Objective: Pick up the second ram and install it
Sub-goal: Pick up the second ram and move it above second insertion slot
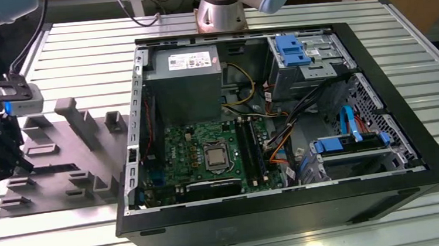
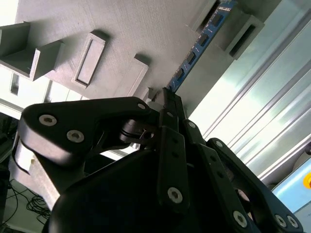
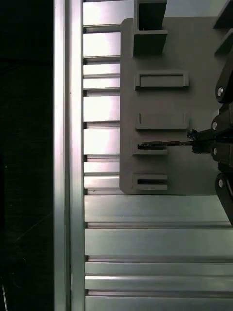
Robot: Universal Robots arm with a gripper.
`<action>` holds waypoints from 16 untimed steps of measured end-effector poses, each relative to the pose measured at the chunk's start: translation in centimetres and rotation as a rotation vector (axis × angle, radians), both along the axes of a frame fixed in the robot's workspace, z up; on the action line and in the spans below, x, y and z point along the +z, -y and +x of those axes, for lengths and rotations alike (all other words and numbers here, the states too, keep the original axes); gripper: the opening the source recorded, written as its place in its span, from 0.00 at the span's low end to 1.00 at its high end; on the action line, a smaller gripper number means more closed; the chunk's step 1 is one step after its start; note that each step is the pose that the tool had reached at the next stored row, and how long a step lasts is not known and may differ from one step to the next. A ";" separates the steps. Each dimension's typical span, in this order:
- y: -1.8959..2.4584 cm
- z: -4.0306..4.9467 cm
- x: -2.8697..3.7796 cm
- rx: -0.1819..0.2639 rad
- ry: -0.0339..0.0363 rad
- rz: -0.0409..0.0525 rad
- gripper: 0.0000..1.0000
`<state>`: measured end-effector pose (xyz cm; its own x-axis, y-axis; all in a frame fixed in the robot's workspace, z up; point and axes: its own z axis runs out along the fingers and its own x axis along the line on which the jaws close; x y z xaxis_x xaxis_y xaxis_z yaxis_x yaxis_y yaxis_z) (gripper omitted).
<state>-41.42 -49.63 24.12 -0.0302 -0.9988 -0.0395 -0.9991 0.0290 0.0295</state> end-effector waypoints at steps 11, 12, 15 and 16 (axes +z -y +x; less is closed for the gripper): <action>0.00 0.00 0.69 0.000 0.0002 0.0002 0.11; 0.00 0.00 0.71 0.000 0.0003 0.0003 0.11; 0.00 0.00 0.80 0.000 0.0001 0.0000 0.11; 0.00 0.00 0.81 0.000 0.0001 0.0001 0.11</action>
<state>-41.42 -49.63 24.93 -0.0302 -0.9988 -0.0396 -0.9991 0.0291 0.0294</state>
